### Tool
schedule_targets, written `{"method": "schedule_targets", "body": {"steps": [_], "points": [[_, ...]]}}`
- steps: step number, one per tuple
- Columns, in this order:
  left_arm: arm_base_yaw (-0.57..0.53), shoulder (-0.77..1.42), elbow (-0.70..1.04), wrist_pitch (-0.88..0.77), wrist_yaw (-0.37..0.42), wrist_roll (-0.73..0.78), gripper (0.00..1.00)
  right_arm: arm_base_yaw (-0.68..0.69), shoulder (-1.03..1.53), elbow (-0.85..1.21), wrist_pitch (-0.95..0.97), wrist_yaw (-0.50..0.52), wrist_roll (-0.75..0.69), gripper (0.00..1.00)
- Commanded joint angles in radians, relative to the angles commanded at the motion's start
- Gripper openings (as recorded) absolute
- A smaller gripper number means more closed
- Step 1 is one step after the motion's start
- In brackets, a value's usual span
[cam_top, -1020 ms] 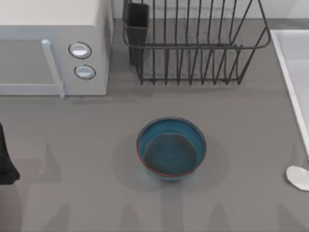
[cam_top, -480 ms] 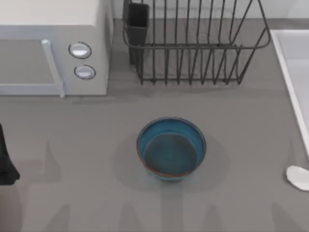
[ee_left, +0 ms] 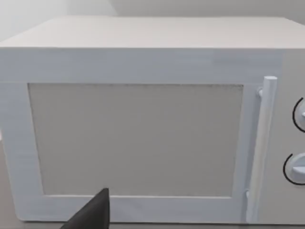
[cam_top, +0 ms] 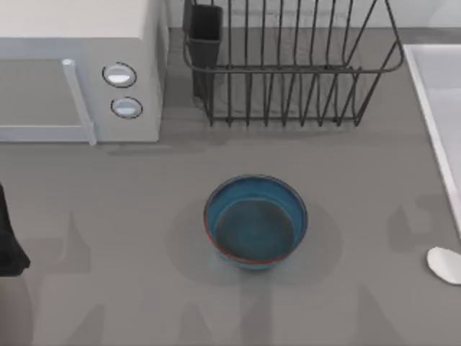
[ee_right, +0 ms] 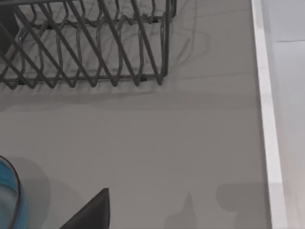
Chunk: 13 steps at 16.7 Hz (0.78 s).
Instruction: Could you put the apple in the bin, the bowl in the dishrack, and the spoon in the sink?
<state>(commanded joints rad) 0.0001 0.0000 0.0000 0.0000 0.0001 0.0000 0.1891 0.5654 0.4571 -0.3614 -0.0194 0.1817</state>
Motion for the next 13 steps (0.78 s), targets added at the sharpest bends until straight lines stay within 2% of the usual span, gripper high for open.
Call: {"method": "schedule_targets", "body": {"steps": [13], "points": [[0.0,0.0,0.0,0.0,0.0,0.0,1.0,0.347,1.186,1.002,-0.761,-0.002,0.364,1.0]]}}
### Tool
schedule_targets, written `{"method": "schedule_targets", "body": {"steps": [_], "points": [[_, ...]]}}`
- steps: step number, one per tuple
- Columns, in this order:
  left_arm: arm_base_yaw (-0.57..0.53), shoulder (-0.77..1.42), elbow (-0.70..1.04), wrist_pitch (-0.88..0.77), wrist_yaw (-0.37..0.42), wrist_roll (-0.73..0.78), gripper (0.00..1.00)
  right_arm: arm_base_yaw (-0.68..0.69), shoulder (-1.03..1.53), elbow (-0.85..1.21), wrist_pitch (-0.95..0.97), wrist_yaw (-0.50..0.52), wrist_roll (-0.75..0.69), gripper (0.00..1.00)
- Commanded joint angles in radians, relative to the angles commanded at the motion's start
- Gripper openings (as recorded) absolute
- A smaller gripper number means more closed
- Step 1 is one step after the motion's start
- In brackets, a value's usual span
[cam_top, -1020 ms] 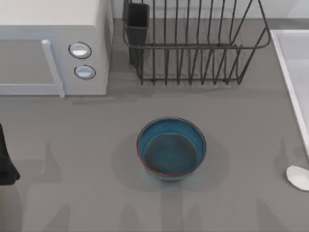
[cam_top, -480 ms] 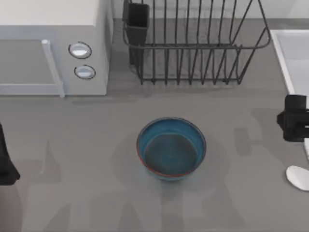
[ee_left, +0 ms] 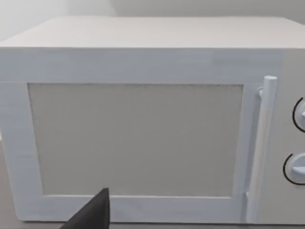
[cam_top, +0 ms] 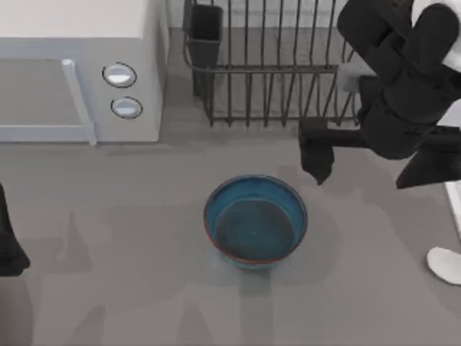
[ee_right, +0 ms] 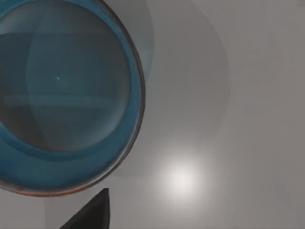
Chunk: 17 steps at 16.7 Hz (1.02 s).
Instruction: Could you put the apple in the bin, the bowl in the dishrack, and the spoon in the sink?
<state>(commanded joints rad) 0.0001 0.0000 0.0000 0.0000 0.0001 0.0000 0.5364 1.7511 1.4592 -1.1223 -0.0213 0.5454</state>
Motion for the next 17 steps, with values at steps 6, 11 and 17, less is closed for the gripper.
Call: {"method": "schedule_targets", "body": {"steps": [6,11,17], "points": [[0.0,0.0,0.0,0.0,0.0,0.0,1.0,0.079,0.278,0.303,-0.171,0.02,0.086,1.0],[0.0,0.0,0.0,0.0,0.0,0.0,1.0,0.085,0.302,0.33,-0.185,0.023,0.094,1.0],[0.0,0.0,0.0,0.0,0.0,0.0,1.0,0.084,0.325,0.233,-0.066,0.024,0.092,1.0]]}}
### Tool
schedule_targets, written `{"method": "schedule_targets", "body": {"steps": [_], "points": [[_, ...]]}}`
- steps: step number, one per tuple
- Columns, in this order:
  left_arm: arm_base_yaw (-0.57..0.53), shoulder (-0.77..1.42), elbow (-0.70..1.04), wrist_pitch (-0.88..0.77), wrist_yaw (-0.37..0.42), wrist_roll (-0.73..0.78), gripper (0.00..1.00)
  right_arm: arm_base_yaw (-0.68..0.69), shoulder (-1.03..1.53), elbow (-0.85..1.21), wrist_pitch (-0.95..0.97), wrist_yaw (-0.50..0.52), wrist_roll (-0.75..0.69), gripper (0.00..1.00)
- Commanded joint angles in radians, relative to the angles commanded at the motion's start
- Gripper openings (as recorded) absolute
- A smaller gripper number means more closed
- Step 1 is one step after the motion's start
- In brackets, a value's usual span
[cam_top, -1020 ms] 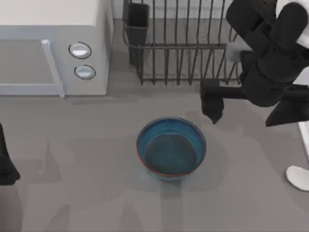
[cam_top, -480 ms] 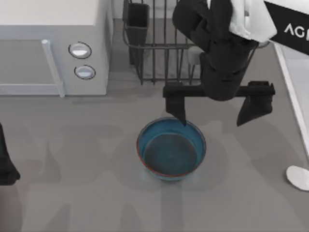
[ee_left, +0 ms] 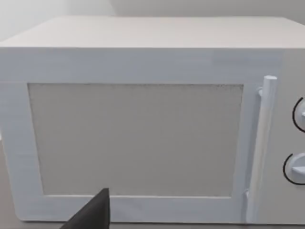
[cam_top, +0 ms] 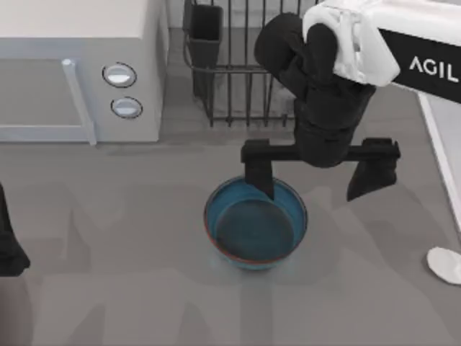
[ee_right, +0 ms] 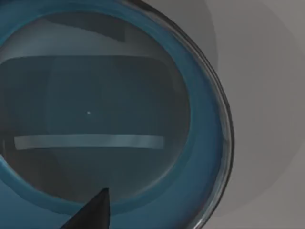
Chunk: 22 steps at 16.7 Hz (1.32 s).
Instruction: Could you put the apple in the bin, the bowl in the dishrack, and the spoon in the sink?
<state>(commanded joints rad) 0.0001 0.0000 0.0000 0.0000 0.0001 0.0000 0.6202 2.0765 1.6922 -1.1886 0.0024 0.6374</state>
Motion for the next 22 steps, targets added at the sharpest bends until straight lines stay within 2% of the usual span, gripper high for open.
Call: {"method": "schedule_targets", "body": {"steps": [5,10,22], "points": [[0.0,0.0,0.0,0.0,0.0,0.0,1.0,0.003,0.05,-0.161,0.219,0.0,0.005,1.0],[0.0,0.0,0.0,0.0,0.0,0.0,1.0,0.004,0.058,-0.184,0.244,0.0,0.005,1.0],[0.0,0.0,0.0,0.0,0.0,0.0,1.0,0.004,0.058,-0.184,0.244,0.0,0.005,0.1]]}}
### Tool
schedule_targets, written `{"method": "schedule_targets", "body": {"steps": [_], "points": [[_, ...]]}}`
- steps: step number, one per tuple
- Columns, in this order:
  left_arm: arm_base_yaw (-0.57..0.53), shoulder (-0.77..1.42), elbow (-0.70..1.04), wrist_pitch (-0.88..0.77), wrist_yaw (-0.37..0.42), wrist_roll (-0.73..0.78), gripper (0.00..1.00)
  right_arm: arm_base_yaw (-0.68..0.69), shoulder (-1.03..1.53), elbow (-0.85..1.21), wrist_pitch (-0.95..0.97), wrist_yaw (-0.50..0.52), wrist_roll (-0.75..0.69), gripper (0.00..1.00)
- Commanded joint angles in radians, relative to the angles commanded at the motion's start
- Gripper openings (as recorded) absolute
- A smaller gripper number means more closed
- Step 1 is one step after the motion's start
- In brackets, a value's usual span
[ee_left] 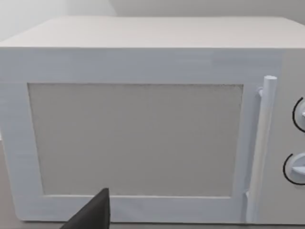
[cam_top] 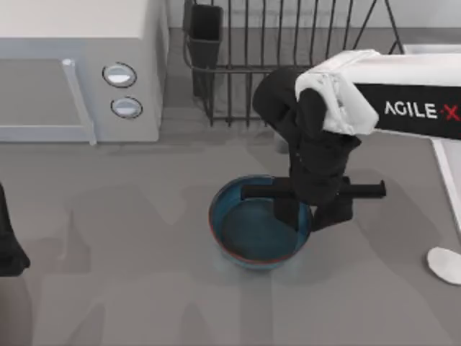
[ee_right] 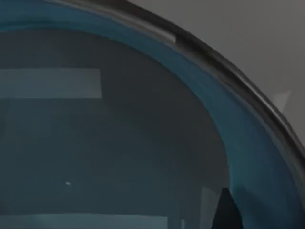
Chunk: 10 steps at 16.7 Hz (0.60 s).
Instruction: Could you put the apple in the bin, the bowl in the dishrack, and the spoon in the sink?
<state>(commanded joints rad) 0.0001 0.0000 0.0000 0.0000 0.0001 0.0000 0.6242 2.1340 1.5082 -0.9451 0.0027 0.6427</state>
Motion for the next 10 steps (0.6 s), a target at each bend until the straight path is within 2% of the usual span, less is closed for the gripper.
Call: {"method": "schedule_targets", "body": {"steps": [1,2,10], "points": [[0.0,0.0,0.0,0.0,0.0,0.0,1.0,0.0,0.0,0.0,0.0,0.0,0.0,0.02],[0.0,0.0,0.0,0.0,0.0,0.0,1.0,0.0,0.0,0.0,0.0,0.0,0.0,0.0],[0.0,0.0,0.0,0.0,0.0,0.0,1.0,-0.002,-0.002,0.001,-0.001,0.0,0.0,0.0]]}}
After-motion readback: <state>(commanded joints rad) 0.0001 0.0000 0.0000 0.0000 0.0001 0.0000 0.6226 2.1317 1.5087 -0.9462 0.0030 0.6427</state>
